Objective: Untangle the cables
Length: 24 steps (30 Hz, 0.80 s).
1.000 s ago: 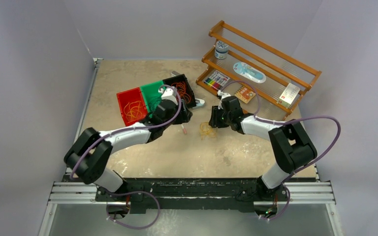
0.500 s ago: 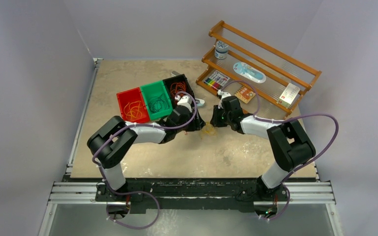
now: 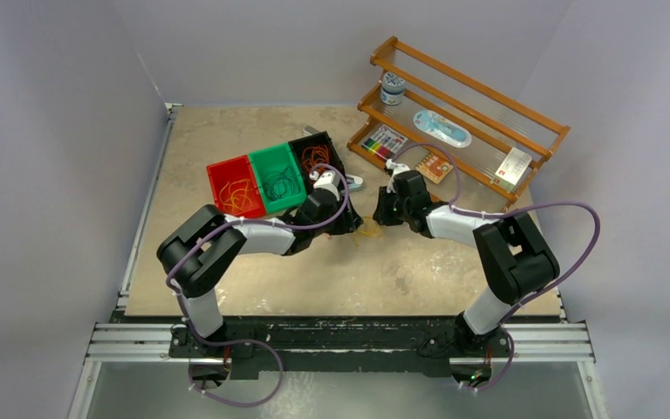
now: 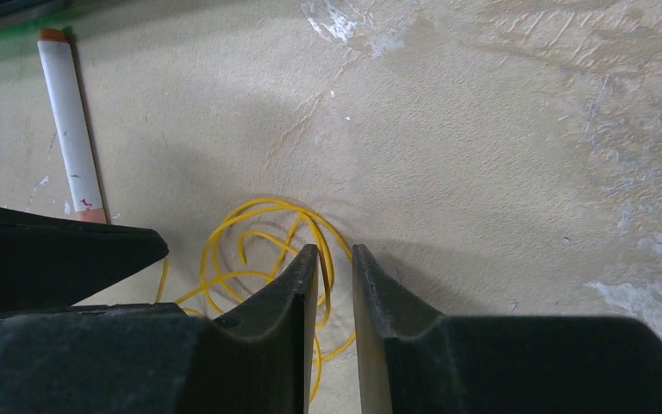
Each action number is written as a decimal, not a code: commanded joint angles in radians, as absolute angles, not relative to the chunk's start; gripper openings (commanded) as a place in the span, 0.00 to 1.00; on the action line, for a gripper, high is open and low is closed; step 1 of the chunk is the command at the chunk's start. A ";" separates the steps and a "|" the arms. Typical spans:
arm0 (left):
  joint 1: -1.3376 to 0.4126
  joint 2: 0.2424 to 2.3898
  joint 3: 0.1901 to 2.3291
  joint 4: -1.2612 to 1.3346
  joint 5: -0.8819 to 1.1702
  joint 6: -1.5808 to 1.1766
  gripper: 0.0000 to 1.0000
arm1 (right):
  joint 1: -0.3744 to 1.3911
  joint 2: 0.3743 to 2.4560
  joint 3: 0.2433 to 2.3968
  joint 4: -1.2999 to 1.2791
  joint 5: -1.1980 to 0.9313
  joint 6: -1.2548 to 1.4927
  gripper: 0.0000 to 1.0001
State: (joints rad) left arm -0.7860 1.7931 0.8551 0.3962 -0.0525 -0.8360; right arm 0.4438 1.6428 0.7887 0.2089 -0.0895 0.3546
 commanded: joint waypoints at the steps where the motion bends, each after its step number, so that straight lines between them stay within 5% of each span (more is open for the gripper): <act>1: -0.785 1.733 0.839 0.440 -0.033 -0.802 0.45 | 0.439 1.627 0.784 0.238 -0.091 0.344 0.23; 24: -0.785 1.797 1.003 0.253 0.041 -0.408 0.47 | 0.439 1.622 0.790 0.229 -0.111 0.337 0.22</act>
State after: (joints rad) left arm -0.7856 1.7664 0.9588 0.2596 0.0124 -0.4564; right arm 0.4438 1.6428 0.7845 0.2157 -0.0982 0.3531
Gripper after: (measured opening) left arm 0.478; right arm 0.223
